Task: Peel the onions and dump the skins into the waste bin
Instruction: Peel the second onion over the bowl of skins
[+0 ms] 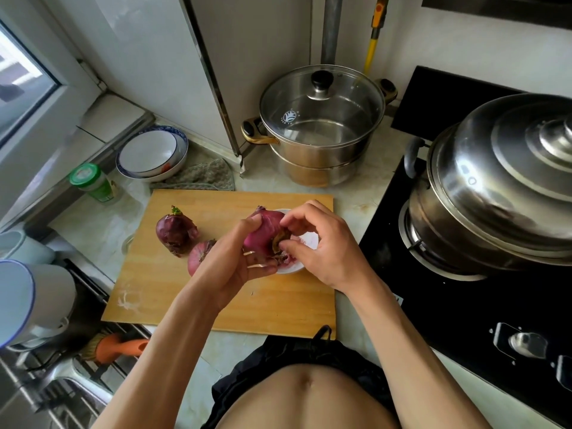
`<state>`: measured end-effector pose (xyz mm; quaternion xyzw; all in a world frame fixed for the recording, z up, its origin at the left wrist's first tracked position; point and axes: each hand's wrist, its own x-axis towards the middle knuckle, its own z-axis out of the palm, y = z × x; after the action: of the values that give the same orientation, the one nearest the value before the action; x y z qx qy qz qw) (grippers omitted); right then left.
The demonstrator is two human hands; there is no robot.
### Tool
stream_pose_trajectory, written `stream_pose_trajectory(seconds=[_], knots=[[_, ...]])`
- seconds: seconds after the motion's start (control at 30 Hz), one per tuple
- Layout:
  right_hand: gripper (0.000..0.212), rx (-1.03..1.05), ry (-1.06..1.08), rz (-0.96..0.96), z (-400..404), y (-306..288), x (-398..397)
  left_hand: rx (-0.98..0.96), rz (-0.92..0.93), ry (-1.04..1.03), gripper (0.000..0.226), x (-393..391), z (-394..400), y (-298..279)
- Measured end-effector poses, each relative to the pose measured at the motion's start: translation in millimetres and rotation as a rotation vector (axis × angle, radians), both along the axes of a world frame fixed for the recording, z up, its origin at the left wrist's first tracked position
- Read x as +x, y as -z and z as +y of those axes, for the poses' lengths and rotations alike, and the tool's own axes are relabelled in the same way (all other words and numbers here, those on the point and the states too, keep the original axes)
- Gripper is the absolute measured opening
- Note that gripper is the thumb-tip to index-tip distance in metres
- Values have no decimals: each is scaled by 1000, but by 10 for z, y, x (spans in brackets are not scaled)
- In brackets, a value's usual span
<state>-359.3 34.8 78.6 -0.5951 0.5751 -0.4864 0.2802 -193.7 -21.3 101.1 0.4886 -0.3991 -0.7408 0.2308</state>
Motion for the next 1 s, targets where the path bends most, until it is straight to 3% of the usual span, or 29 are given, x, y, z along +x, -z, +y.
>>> stream_pose_trajectory(seconds=[0.13,0.47,0.7,0.83,1.0], knots=[[42,-8,-27,44,-44,10,-32,7,-18,5,33,-10,-41,8],[29,9,2,53,-105,58,-35,72,-60,1,42,-69,-140,62],[47,129,-67,-106,-119,109,-139,16,-53,97,33,-51,-182,119],[48,191,-83,-268,-131,102,-142,8,2,206,50,16,-247,148],[48,226,-91,-283,-162,84,-118,43,85,204,60,46,-266,191]])
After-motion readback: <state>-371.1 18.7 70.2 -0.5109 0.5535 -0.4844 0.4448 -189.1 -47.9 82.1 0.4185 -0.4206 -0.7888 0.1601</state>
